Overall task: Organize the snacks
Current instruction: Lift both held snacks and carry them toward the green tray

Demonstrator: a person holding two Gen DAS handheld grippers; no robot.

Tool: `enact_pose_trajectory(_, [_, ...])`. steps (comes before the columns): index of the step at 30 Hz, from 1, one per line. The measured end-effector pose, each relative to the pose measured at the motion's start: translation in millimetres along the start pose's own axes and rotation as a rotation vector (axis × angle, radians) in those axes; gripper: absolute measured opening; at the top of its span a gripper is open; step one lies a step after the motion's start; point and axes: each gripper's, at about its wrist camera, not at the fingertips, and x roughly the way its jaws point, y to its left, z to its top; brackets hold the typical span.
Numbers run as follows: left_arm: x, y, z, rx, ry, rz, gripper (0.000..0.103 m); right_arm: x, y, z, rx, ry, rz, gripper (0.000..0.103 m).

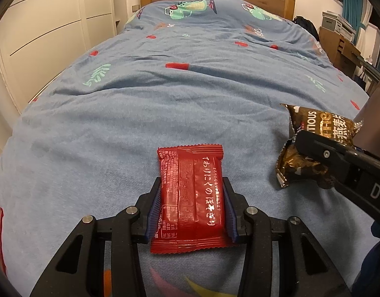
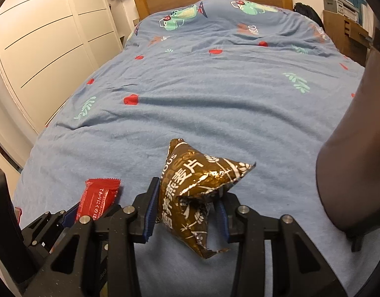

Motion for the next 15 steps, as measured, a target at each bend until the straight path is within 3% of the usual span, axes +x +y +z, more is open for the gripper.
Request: enact_pose_trajectory(15, [-15.5, -2.1, 4.5, -0.009, -0.043, -0.017, 0.039, -20.9, -8.3, -9.2, -0.04, -0.019, -0.067, 0.014])
